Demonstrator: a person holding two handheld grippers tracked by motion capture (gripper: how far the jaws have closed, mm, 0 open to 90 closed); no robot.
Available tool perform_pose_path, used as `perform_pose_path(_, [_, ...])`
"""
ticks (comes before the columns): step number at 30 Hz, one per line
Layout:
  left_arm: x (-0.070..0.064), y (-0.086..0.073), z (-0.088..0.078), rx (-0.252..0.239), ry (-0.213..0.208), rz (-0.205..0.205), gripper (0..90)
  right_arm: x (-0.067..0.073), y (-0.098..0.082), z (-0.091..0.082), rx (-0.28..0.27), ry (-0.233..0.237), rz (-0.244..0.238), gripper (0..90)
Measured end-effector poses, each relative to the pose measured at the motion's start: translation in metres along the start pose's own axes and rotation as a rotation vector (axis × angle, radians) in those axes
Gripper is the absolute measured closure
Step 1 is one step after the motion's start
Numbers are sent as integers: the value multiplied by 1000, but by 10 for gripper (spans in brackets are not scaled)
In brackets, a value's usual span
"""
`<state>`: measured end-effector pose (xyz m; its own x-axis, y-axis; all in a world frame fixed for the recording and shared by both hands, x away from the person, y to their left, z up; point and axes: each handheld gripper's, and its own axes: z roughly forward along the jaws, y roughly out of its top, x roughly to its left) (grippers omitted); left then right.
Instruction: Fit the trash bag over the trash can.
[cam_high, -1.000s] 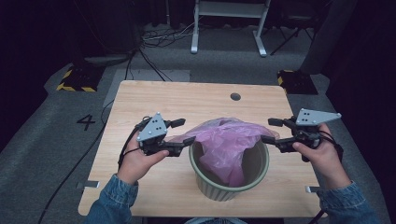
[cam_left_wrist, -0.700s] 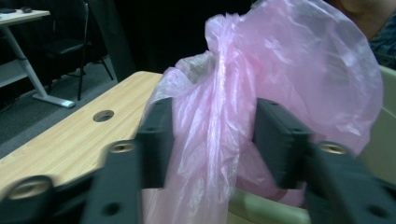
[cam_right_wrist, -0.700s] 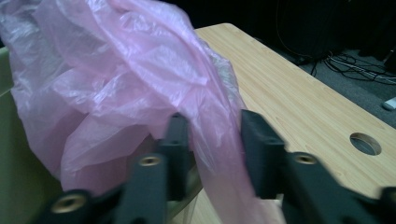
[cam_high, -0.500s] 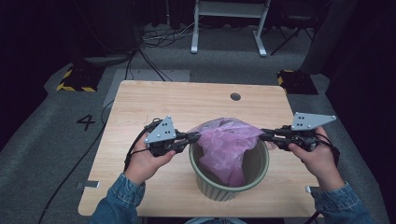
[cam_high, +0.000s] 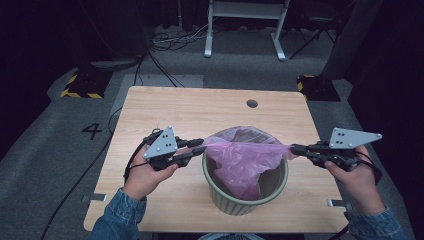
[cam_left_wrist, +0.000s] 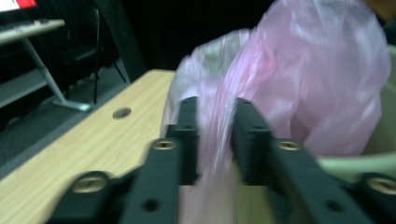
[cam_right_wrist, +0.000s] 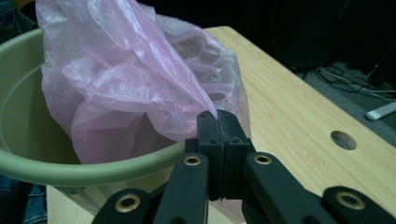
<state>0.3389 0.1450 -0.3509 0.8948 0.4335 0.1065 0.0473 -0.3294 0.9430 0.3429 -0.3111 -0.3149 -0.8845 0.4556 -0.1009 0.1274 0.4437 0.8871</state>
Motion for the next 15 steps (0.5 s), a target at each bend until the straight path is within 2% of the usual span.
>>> perform_pose_path(1, [1, -3, 0, 4, 3, -7, 611, 0, -1, -3, -6, -3, 4, 898])
perform_pose_path(2, [2, -6, -1, 15, -10, -24, 606, 0, -3, -5, -11, -6, 7, 898])
perform_pose_path(3, [4, -9, -2, 13, -19, -31, 639, 0, -4, -7, -12, -9, 11, 898])
perform_pose_path(6, [4, -12, -7, 9, -34, -33, 850, 0, -9, -11, -22, -8, 22, 898])
perform_pose_path(7, [3, -12, -9, -1, -39, -31, 883, 1, -10, -12, -25, -5, 22, 898])
perform_pose_path(10, [-4, -11, -16, -24, -41, 6, 893, 9, -14, -17, -38, 11, 9, 898])
perform_pose_path(13, [-12, -15, -20, -54, -89, 8, 891, 20, -21, -21, -42, 16, -5, 897])
perform_pose_path(15, [-18, -22, -20, -46, -115, 18, 888, 28, -27, -22, -34, 26, -10, 897])
